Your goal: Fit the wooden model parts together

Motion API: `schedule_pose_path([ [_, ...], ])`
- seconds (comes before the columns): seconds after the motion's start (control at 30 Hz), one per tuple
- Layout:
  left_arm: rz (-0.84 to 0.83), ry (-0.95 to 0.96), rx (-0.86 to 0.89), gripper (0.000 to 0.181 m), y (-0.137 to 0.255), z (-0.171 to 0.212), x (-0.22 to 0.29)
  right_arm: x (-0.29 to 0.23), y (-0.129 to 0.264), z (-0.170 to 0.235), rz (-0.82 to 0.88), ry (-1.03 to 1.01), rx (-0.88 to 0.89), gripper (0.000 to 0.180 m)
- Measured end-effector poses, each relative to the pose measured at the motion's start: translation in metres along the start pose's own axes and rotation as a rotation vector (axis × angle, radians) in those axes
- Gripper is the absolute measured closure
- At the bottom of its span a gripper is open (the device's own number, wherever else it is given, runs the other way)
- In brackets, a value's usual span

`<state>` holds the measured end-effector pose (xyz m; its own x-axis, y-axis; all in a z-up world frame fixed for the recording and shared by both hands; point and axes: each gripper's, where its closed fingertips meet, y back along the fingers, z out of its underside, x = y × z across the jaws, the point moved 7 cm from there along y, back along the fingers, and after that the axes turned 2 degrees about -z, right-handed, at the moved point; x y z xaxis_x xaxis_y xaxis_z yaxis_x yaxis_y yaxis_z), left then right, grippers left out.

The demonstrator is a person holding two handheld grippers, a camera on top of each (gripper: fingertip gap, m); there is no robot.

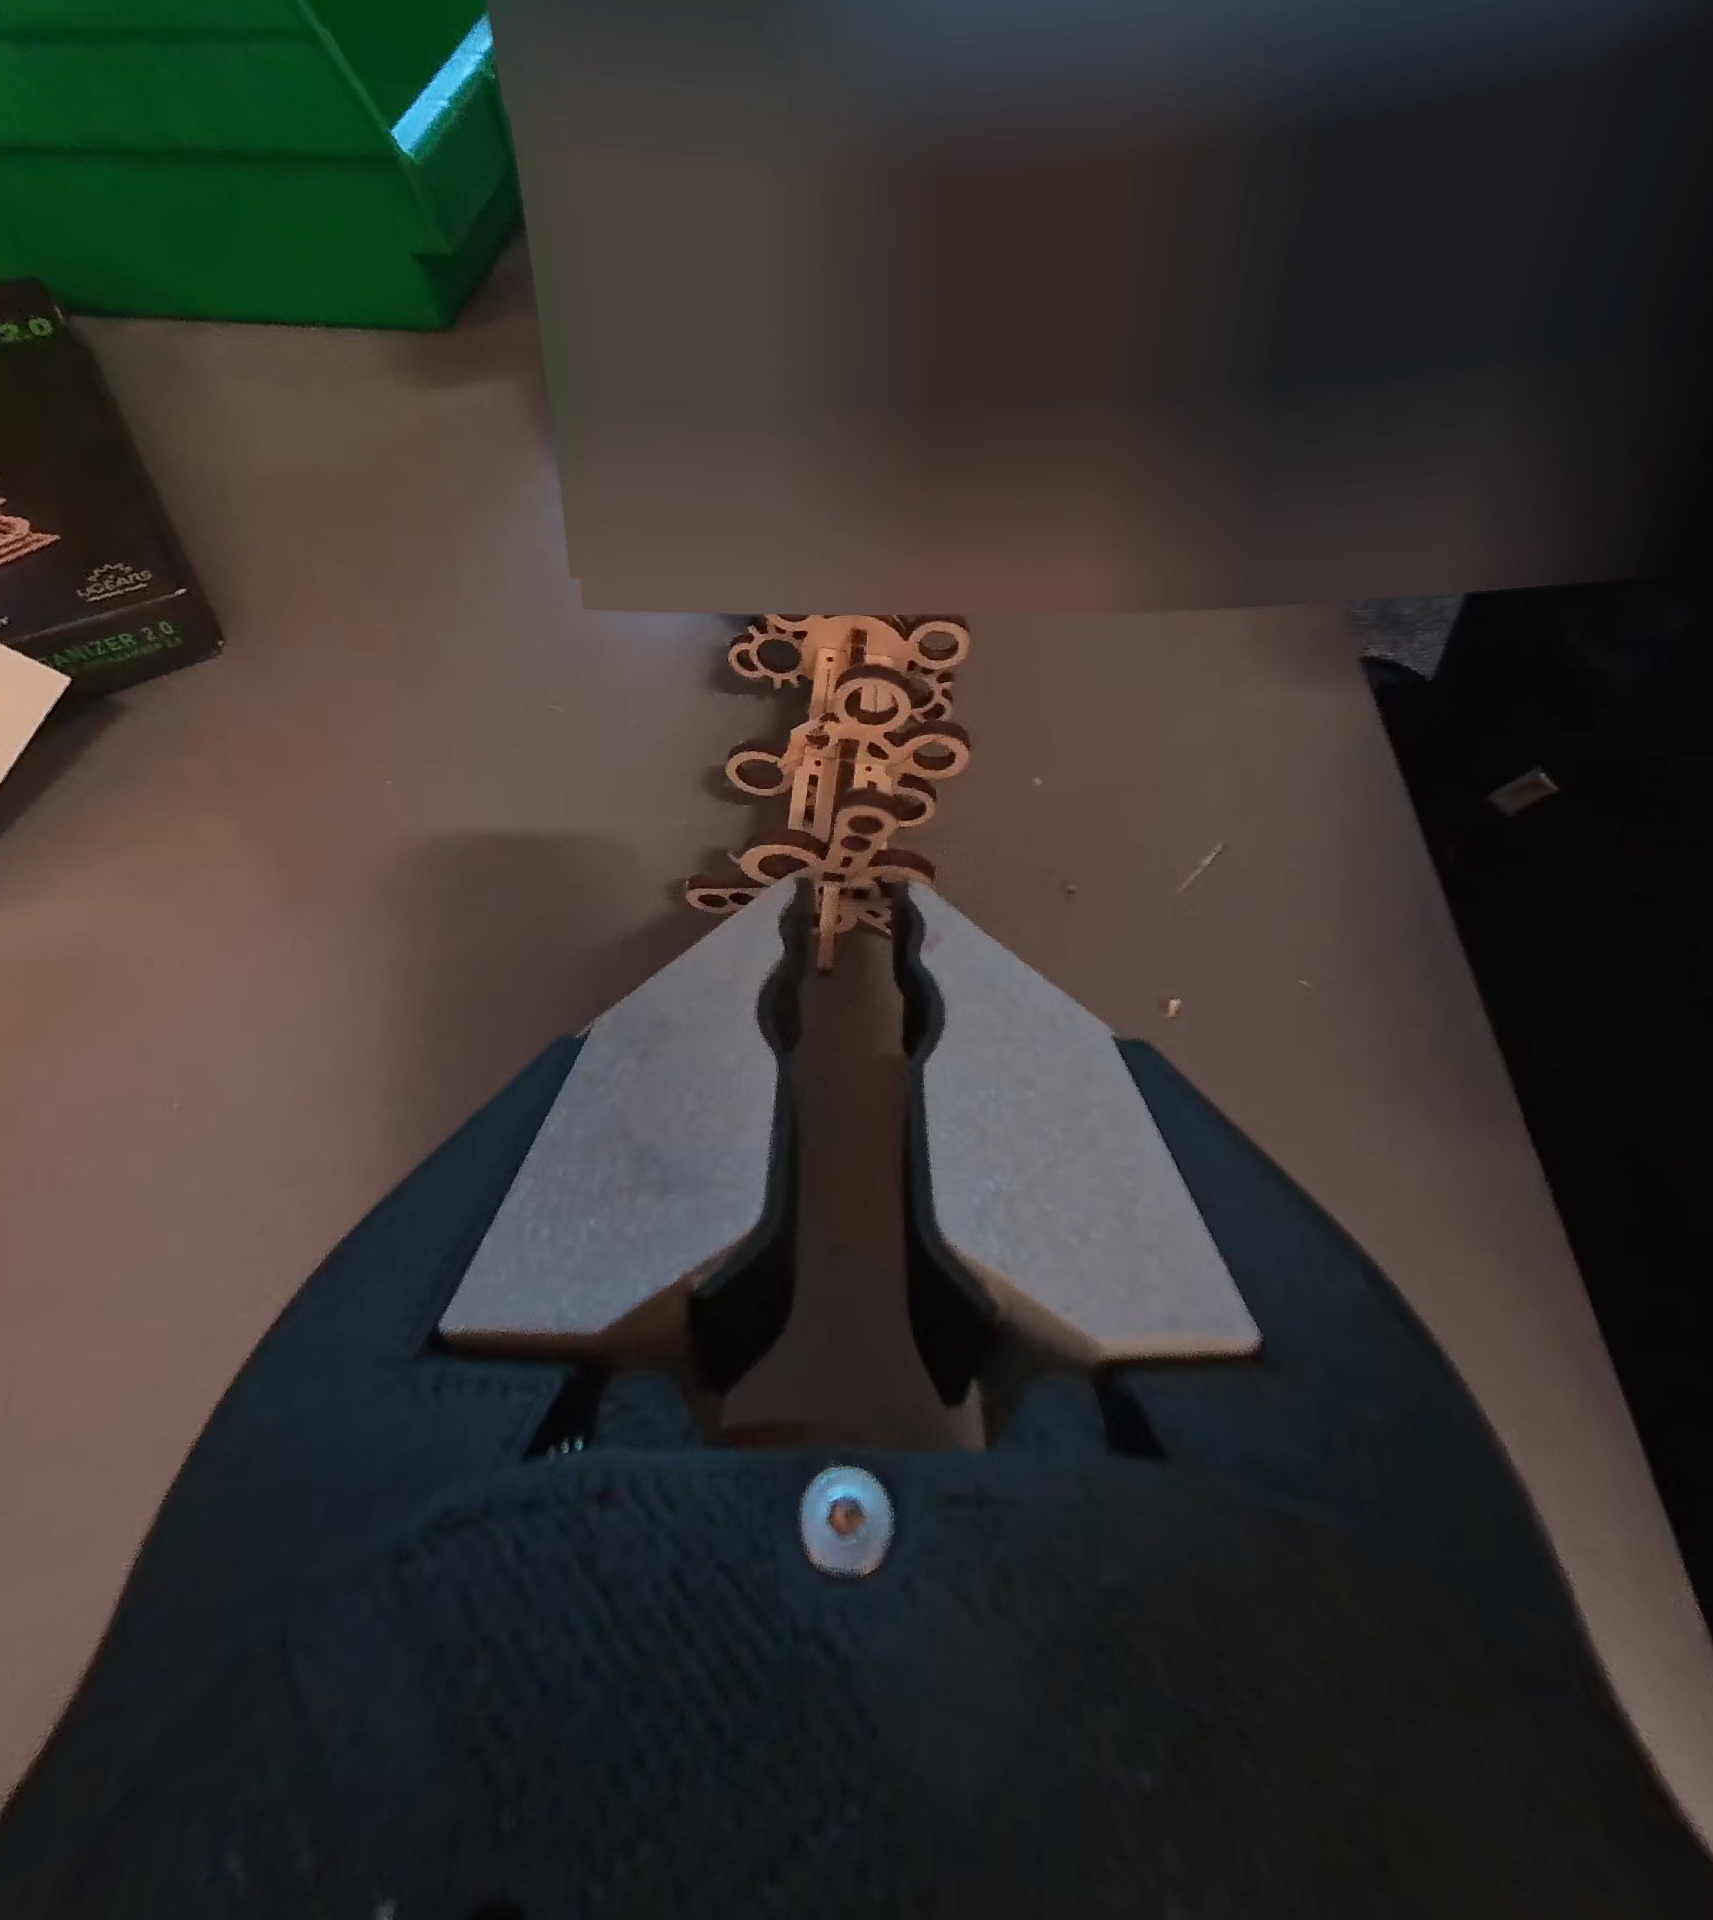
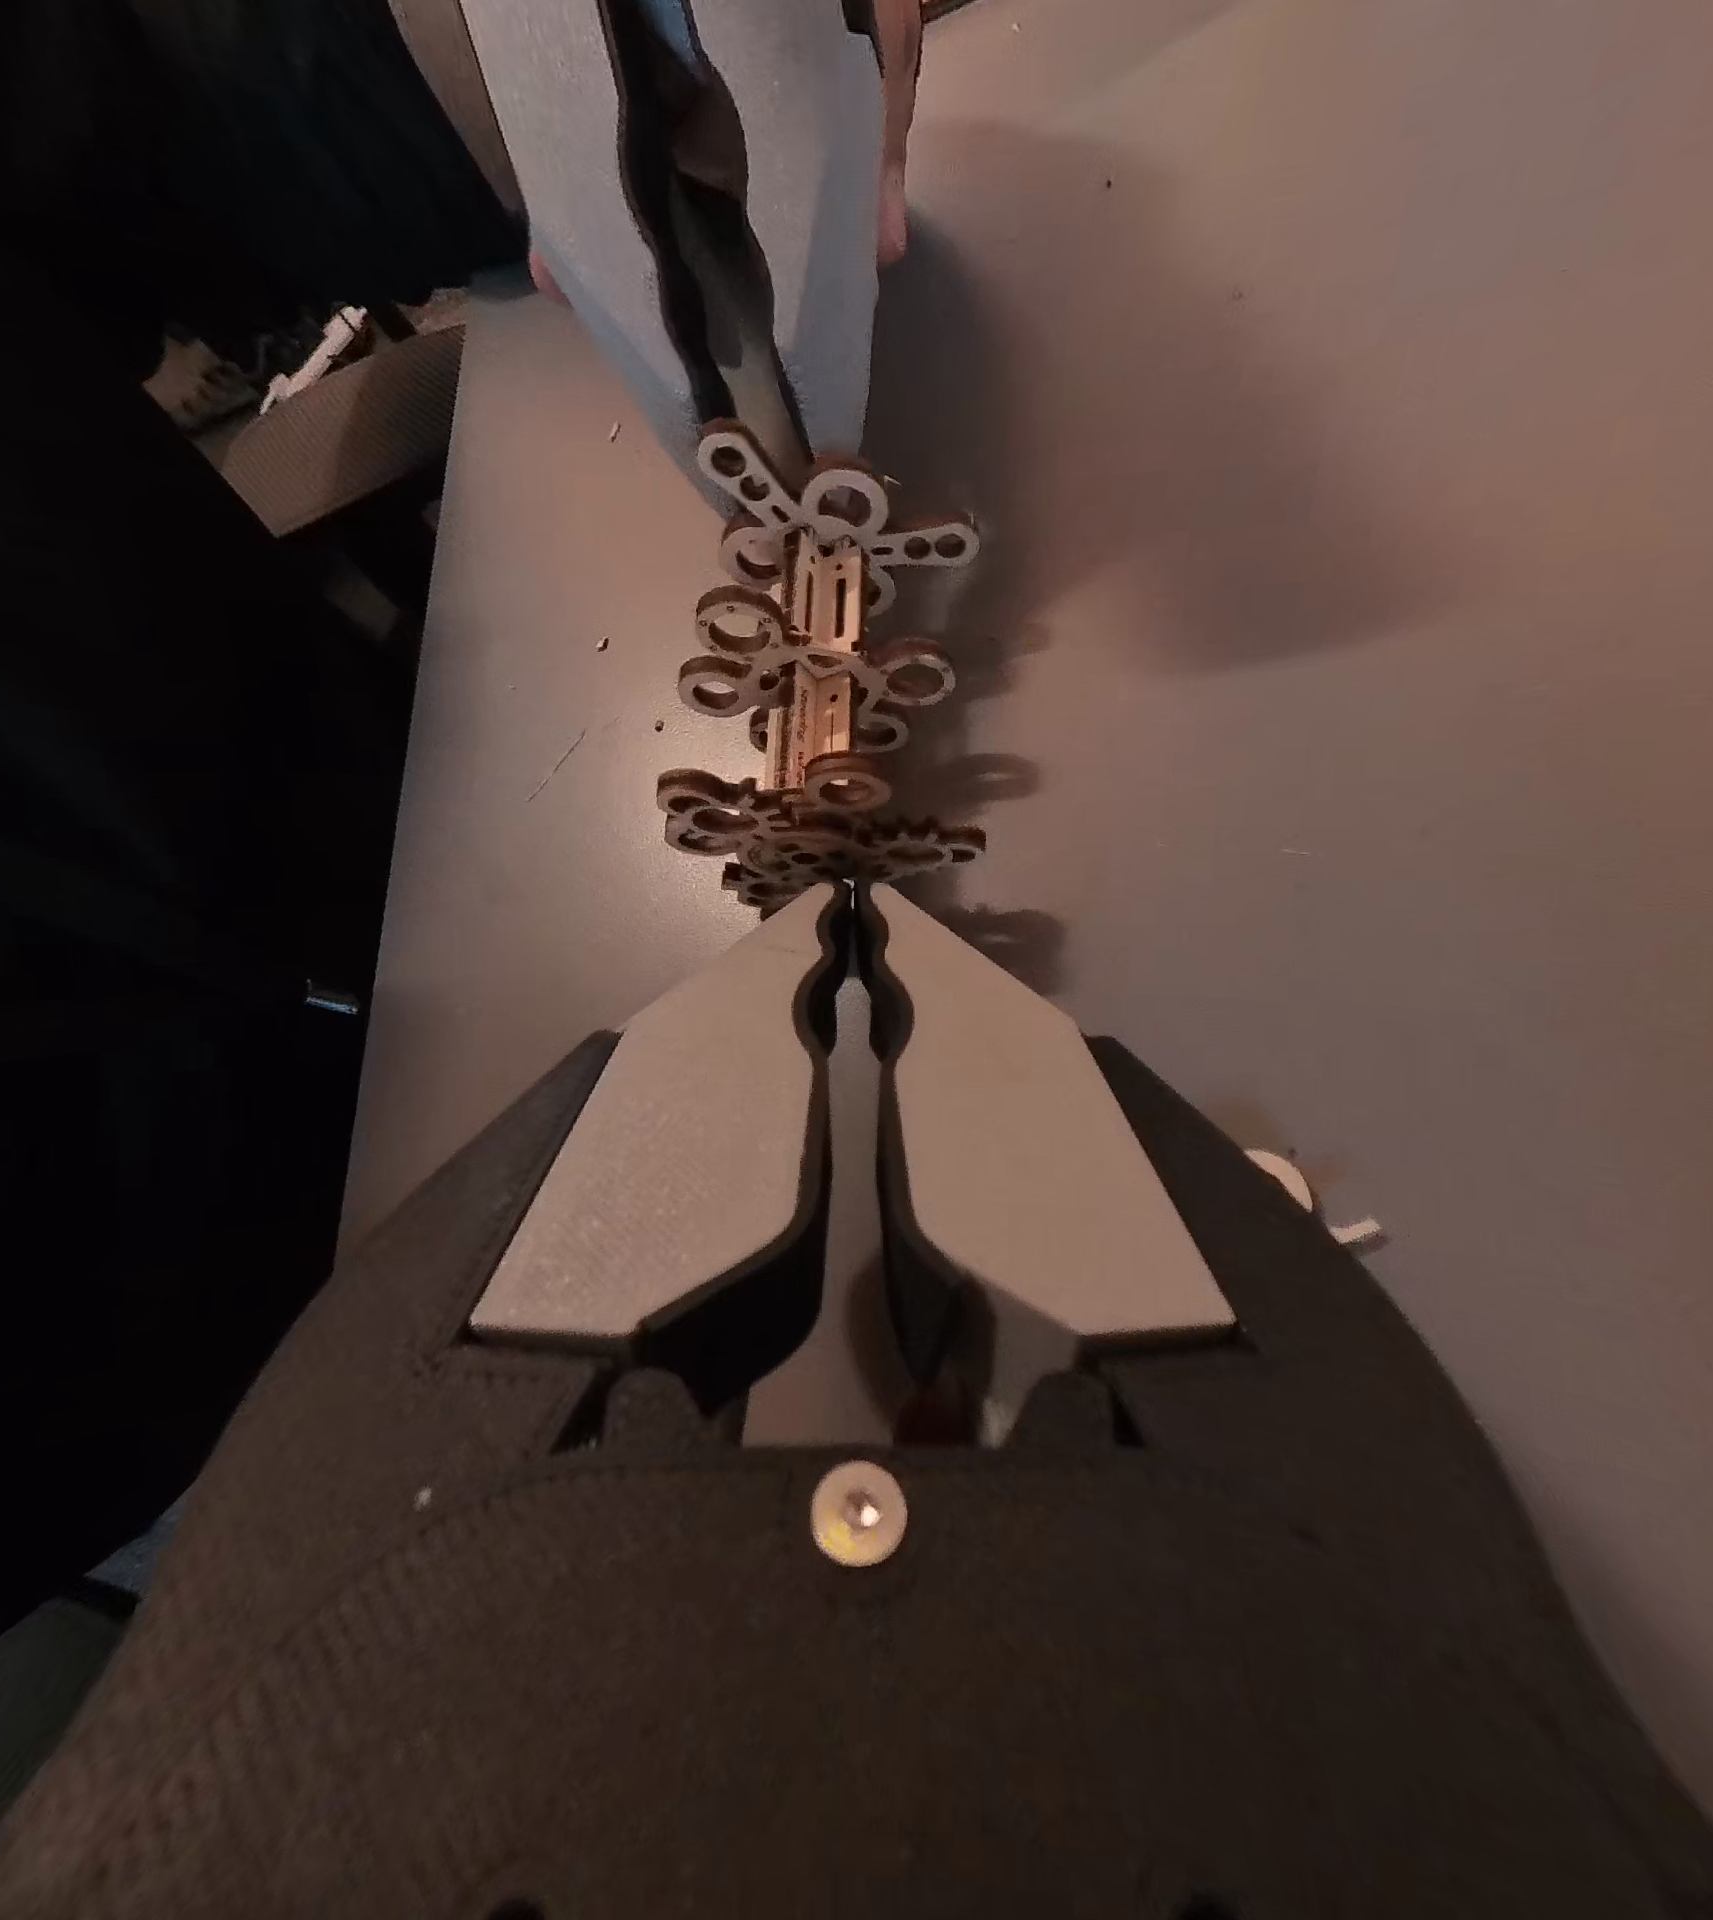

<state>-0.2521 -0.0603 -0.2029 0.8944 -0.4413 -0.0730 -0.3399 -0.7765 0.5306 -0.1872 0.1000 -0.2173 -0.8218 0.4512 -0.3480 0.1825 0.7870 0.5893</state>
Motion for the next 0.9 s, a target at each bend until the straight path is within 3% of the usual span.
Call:
schedule_pose_path([
  [0.27, -0.081, -0.049, -0.062, 0.17, -0.001, 0.006, -0.004, 0.0, 0.0, 0.001, -0.001, -0.002, -0.003, 0.18],
  [0.53, 0.013, -0.078, 0.026, 0.181, 0.009, 0.003, 0.004, 0.0, 0.001, 0.001, -0.004, -0.002, -0.005, 0.18],
  [0.9, 0.02, -0.092, 0.024, 0.181, 0.003, 0.0, 0.001, 0.001, 0.0, 0.001, -0.004, -0.004, -0.008, 0.18],
])
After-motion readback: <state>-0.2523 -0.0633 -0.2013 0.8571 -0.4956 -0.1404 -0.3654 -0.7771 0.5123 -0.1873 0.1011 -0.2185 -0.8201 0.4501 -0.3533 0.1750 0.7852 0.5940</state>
